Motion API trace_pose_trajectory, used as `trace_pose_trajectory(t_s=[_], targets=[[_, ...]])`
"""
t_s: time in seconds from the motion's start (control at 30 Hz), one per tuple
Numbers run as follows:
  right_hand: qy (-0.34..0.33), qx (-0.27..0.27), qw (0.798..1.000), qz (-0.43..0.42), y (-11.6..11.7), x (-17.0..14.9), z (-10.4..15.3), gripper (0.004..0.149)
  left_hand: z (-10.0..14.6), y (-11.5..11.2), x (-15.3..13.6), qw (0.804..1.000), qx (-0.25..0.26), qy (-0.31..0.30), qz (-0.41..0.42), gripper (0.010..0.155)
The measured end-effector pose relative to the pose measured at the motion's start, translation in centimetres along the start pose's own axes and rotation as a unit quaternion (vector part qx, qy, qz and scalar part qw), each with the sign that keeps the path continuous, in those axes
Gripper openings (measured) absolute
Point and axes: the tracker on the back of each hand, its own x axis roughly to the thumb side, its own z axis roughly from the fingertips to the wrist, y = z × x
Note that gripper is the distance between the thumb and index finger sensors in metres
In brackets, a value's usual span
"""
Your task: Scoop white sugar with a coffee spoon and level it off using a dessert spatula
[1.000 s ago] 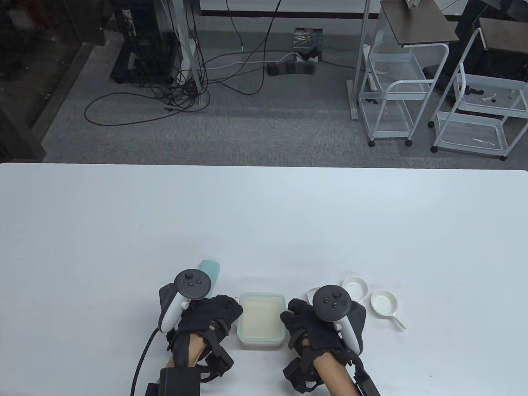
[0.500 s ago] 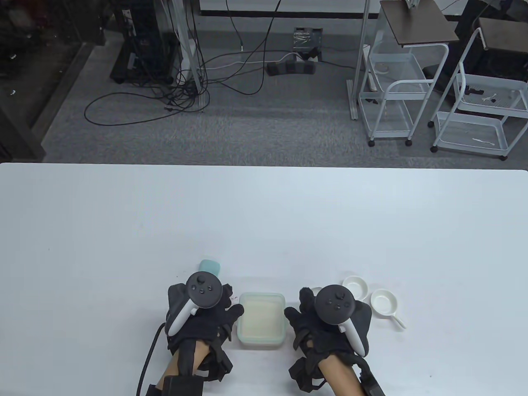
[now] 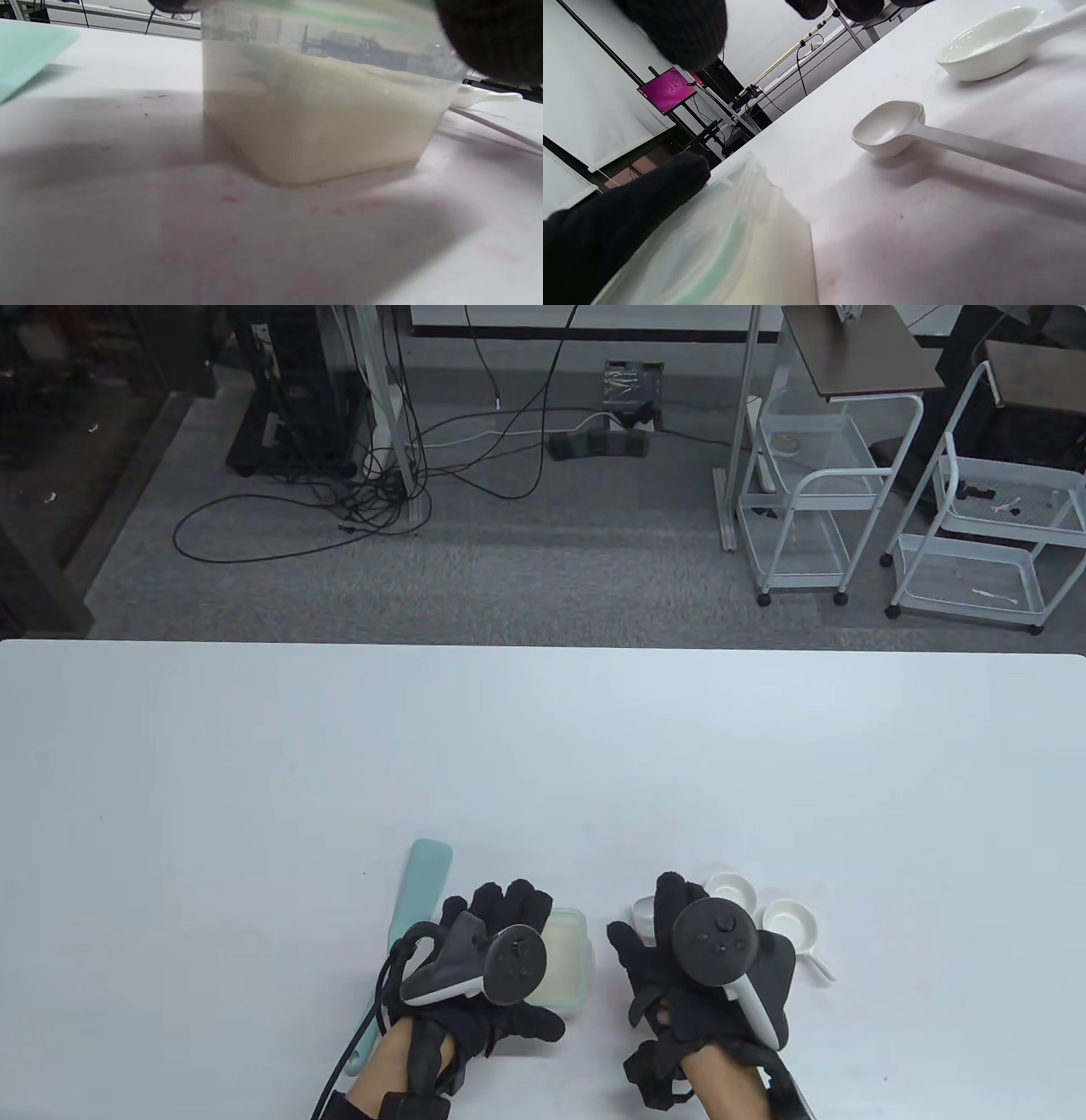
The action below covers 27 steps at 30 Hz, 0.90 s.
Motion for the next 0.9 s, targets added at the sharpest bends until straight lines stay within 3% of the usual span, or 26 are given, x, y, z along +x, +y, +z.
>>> trace_pose_trajectory(t_s=[0.3, 0.47, 0.53, 0.6, 0.7, 0.83, 0.9], targets=[[-0.006, 0.001, 1.0, 0.002, 0.1, 0.3, 0.1, 0.082, 0.1, 0.4, -0.2, 0.999, 0.008, -0.011, 0.031, 0.124], [-0.01, -0.007, 0.999, -0.03, -0.6, 0.2, 0.2, 0.083, 0.9, 2.5, -0.7, 0.997, 0.047, -0.019, 0.055, 0.124], [-0.01, -0.01, 0.999, -0.036, -0.8, 0.1, 0.2, 0.084, 1.6, 3.9, -1.3, 0.997, 0.077, -0.003, 0.019, 0.123], [-0.011, -0.01, 0.999, -0.039, -0.9, 0.1, 0.3, 0.084, 2.9, 5.7, -3.1, 0.991, 0.118, 0.051, -0.046, 0.123], [-0.013, -0.009, 0.999, -0.037, -0.9, 0.2, 0.3, 0.084, 4.5, 6.5, -6.7, 0.977, 0.144, 0.145, -0.059, 0.122], [-0.013, -0.005, 0.999, -0.029, -0.7, 0.3, 0.4, 0.084, 7.0, 5.6, -13.4, 0.945, 0.165, 0.283, 0.003, 0.121], [-0.013, -0.005, 0.999, -0.031, -0.8, 0.3, 0.4, 0.084, 8.1, 4.7, -16.1, 0.929, 0.169, 0.324, 0.059, 0.121]])
